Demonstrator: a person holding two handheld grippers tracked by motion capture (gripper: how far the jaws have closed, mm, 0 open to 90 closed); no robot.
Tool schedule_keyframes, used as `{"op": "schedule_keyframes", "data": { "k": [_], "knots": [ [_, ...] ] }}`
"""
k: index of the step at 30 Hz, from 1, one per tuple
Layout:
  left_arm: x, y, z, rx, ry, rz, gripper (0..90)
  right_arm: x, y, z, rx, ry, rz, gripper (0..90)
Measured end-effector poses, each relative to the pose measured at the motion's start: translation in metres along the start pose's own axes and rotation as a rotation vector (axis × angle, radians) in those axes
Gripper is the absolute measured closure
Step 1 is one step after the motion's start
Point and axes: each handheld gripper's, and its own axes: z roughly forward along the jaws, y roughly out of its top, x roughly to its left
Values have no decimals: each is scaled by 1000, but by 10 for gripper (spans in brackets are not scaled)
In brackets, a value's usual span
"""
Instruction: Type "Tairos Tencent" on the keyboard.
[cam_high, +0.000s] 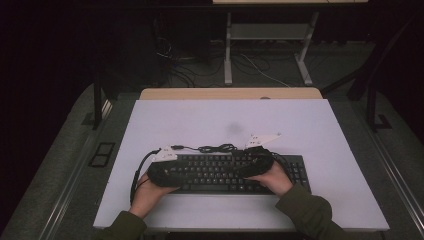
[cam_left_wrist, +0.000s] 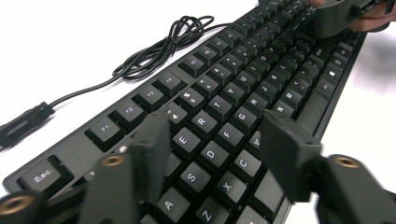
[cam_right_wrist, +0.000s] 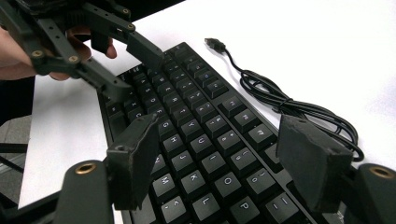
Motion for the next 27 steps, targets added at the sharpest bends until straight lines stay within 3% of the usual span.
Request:
{"op": "schedule_keyframes", "data": {
  "k": [1, 9, 27],
  "knots": [
    [0, 0, 1, -1, 0, 1, 307, 0, 1, 0, -3, -1, 5, 295],
    [-2, 1, 4, -17, -5, -3, 221, -2, 4, 1, 2, -6, 3, 307],
    [-3, 2, 9, -24, -8, 3, 152, -3, 9, 15, 16, 9, 2, 359]
  ]
}}
